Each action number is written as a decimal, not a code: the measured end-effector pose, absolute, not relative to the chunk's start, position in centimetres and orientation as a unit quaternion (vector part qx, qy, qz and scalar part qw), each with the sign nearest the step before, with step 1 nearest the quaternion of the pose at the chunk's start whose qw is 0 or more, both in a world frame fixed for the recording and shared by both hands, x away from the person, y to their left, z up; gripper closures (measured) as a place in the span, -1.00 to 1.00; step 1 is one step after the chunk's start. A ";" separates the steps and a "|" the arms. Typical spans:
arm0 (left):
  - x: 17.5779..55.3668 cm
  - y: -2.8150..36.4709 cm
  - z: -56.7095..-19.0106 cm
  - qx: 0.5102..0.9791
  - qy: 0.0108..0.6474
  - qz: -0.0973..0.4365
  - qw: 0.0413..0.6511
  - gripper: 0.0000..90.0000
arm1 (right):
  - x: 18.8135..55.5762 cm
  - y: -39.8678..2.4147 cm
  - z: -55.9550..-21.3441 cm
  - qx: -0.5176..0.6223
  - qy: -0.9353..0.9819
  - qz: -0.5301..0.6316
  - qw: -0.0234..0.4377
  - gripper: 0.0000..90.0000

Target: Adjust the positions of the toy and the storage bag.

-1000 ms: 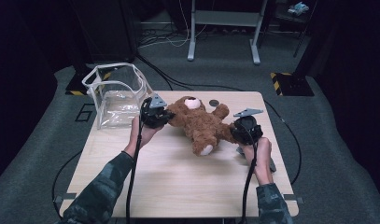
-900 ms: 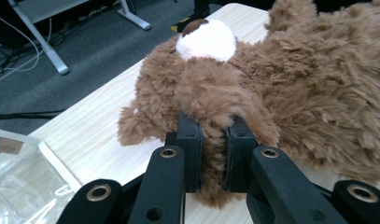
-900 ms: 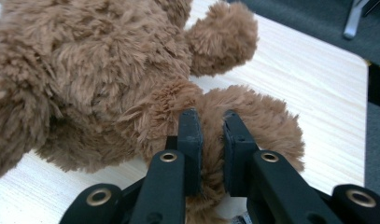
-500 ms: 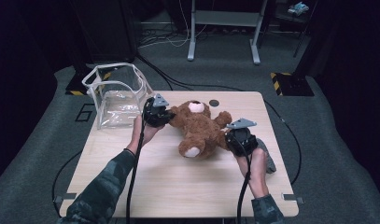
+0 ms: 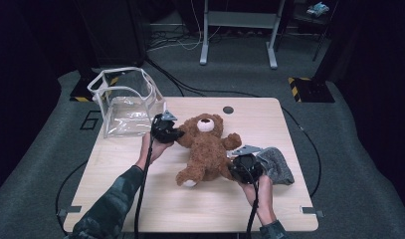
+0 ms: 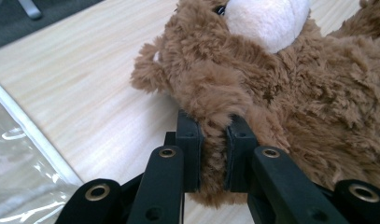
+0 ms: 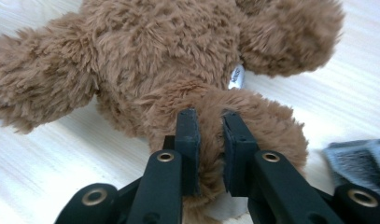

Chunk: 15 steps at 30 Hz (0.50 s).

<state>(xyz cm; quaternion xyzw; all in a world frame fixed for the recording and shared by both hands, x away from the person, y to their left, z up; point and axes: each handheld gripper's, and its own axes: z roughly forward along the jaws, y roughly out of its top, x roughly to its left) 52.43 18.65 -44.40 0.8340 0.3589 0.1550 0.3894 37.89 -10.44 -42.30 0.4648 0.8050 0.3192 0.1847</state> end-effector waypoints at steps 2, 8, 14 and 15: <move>52.4 18.8 -44.5 0.833 0.363 0.146 0.391 0.75 | 38.0 -10.5 -42.6 0.467 0.803 0.325 0.176 0.68; 52.4 19.3 -44.7 0.825 0.383 0.141 0.391 0.54 | 38.1 -12.0 -42.3 0.471 0.791 0.357 0.157 0.20; 52.3 20.4 -44.3 0.811 0.415 0.139 0.389 0.00 | 37.8 -14.4 -41.6 0.491 0.762 0.388 0.164 -0.32; 52.2 20.5 -44.2 0.811 0.416 0.136 0.387 -0.09 | 37.8 -14.8 -41.8 0.496 0.758 0.388 0.169 -0.39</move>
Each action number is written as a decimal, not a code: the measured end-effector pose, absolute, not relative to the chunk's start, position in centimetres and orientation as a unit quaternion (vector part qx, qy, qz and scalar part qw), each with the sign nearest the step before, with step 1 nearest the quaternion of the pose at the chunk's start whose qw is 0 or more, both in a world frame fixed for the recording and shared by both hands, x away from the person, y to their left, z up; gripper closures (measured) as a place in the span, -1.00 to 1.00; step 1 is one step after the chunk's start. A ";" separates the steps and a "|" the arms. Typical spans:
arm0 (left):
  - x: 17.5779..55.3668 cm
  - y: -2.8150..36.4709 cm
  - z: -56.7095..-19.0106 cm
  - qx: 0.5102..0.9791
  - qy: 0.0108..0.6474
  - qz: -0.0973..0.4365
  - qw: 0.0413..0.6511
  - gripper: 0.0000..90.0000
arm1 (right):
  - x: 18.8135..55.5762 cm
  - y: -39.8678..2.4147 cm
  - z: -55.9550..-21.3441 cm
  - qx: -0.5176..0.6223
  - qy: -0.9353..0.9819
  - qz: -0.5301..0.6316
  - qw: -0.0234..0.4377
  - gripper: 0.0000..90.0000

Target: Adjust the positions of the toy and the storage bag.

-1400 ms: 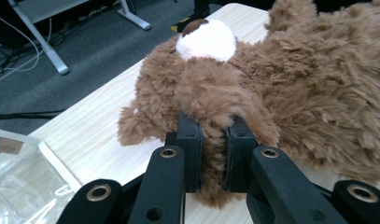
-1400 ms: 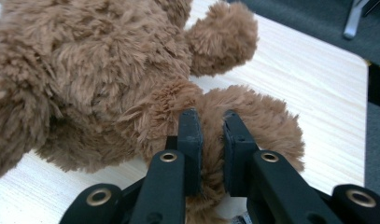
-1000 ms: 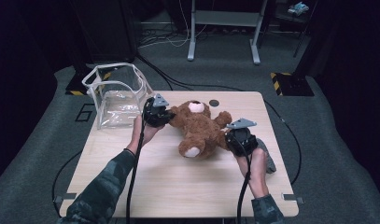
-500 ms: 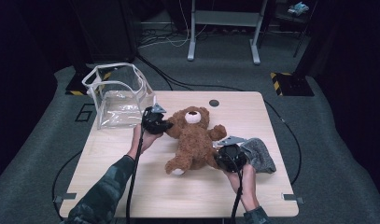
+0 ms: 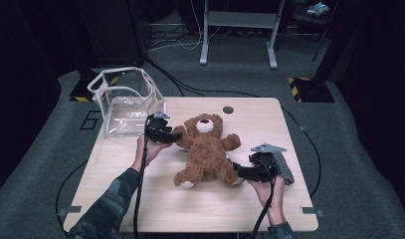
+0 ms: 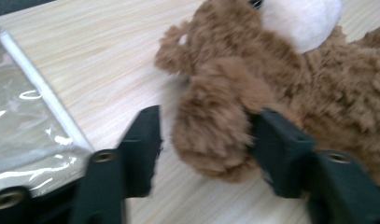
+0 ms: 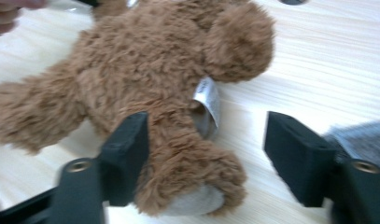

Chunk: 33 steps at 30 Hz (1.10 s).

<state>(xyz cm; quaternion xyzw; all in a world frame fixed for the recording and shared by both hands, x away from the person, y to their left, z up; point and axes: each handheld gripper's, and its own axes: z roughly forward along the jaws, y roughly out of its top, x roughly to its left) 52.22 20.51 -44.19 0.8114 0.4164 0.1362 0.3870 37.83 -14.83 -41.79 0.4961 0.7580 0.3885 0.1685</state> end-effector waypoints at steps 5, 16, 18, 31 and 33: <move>51.5 20.1 -43.3 0.808 0.420 0.151 0.385 -0.41 | 37.9 -16.5 -43.6 0.522 0.740 0.391 0.163 -0.56; 50.7 18.8 -41.3 0.807 0.413 0.165 0.388 -0.59 | 38.2 -17.5 -46.3 0.547 0.729 0.385 0.147 -0.61; 50.5 18.6 -40.8 0.809 0.409 0.168 0.387 -0.61 | 38.3 -17.4 -46.6 0.546 0.730 0.387 0.141 -0.61; 49.6 15.4 -38.0 0.810 0.400 0.170 0.393 -0.78 | 38.1 -17.4 -46.6 0.559 0.722 0.376 0.159 -0.65; 49.5 14.5 -37.5 0.811 0.396 0.173 0.394 -0.83 | 38.0 -17.6 -46.7 0.561 0.720 0.376 0.160 -0.66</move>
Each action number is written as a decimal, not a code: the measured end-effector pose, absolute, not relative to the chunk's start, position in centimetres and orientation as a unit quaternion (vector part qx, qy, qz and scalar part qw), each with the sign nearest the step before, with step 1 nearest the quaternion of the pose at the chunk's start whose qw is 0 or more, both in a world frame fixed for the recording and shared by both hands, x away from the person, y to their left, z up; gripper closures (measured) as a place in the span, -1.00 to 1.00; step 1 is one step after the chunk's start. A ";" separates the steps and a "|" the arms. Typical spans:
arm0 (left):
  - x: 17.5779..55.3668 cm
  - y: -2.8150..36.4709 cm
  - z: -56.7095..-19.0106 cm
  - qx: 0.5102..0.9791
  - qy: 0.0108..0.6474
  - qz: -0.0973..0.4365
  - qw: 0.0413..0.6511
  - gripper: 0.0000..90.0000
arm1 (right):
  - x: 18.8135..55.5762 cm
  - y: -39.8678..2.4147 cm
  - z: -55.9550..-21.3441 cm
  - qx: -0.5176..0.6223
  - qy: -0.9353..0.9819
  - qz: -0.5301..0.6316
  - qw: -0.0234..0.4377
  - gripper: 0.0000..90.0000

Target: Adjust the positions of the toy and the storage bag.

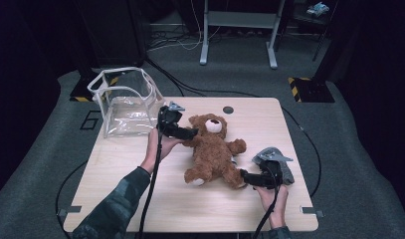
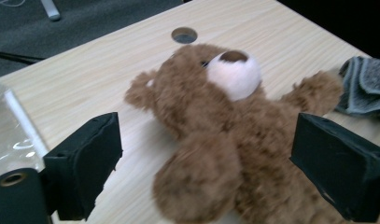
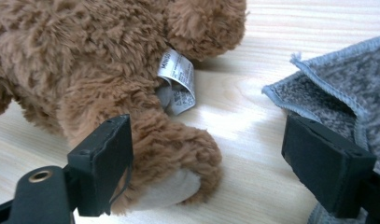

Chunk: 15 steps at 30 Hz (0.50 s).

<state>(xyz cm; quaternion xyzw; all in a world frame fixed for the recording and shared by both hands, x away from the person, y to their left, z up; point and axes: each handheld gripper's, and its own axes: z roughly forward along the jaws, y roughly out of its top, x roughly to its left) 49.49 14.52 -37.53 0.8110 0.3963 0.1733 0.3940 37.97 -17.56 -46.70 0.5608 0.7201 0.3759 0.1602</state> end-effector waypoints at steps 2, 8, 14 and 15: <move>49.4 13.4 -37.0 0.815 0.393 0.170 0.391 -0.85 | 37.8 -17.7 -46.8 0.563 0.719 0.375 0.163 -0.66; 49.8 9.6 -36.9 0.822 0.397 0.160 0.376 -0.94 | 37.4 -18.0 -47.2 0.567 0.714 0.375 0.170 -0.66; 51.0 6.6 -38.7 0.816 0.432 0.133 0.359 -1.00 | 37.1 -18.5 -47.6 0.573 0.707 0.379 0.168 -0.66; 51.2 6.2 -39.0 0.816 0.437 0.128 0.357 -1.00 | 37.1 -18.6 -47.7 0.573 0.706 0.381 0.169 -0.66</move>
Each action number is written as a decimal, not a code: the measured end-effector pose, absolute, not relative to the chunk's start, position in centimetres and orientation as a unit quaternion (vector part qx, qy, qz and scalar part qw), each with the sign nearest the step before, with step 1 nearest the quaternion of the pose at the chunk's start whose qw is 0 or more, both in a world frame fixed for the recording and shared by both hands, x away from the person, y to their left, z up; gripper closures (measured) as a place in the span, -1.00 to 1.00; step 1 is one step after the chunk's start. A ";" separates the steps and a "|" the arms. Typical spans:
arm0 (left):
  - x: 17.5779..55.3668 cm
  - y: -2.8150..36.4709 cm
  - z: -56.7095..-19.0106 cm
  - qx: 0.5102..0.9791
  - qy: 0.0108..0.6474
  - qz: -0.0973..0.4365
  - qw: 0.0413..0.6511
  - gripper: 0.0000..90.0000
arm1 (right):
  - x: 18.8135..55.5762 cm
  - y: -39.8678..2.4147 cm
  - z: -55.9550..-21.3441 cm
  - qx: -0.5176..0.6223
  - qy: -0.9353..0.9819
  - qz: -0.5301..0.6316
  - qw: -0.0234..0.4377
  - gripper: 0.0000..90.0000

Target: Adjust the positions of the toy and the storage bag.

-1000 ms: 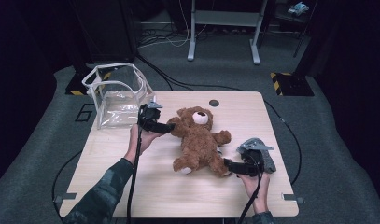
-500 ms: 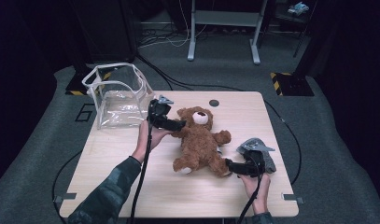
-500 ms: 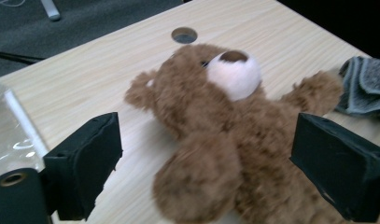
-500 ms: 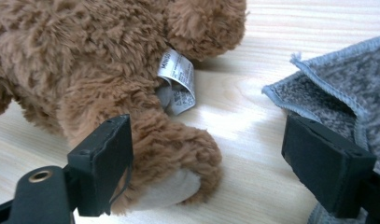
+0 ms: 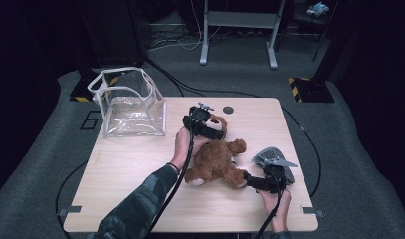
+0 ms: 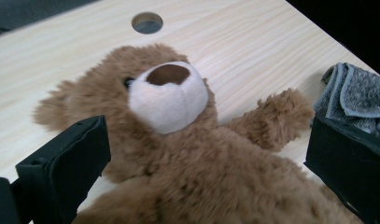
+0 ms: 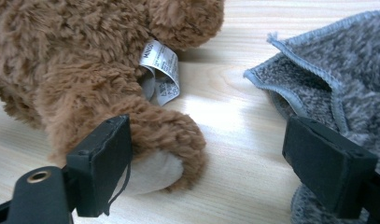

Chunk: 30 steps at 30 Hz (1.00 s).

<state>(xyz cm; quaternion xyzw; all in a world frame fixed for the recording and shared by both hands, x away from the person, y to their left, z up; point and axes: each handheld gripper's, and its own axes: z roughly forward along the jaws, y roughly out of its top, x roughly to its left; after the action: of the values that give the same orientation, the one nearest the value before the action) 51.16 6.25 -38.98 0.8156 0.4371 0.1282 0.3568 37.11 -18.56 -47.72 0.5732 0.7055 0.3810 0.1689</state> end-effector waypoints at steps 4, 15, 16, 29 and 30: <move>51.7 5.0 -39.9 0.807 0.461 0.128 0.346 -1.00 | 36.9 -18.7 -48.2 0.579 0.701 0.382 0.165 -0.66; 53.0 4.0 -42.9 0.788 0.510 0.150 0.311 -1.00 | 36.6 -19.0 -49.2 0.580 0.698 0.387 0.161 -0.66; 53.0 3.9 -43.1 0.787 0.513 0.152 0.309 -1.00 | 36.6 -19.1 -49.2 0.579 0.699 0.387 0.163 -0.66; 52.9 4.1 -44.8 0.788 0.508 0.188 0.292 -1.00 | 36.2 -18.3 -50.1 0.576 0.707 0.361 0.194 -0.67; 53.0 4.2 -45.0 0.787 0.511 0.188 0.291 -1.00 | 36.1 -18.3 -50.2 0.574 0.710 0.357 0.199 -0.67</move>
<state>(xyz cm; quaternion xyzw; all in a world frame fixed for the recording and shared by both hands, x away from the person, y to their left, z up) 52.96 4.23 -44.96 0.7869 0.5108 0.1881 0.2907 36.15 -18.27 -50.19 0.5741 0.7096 0.3566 0.1993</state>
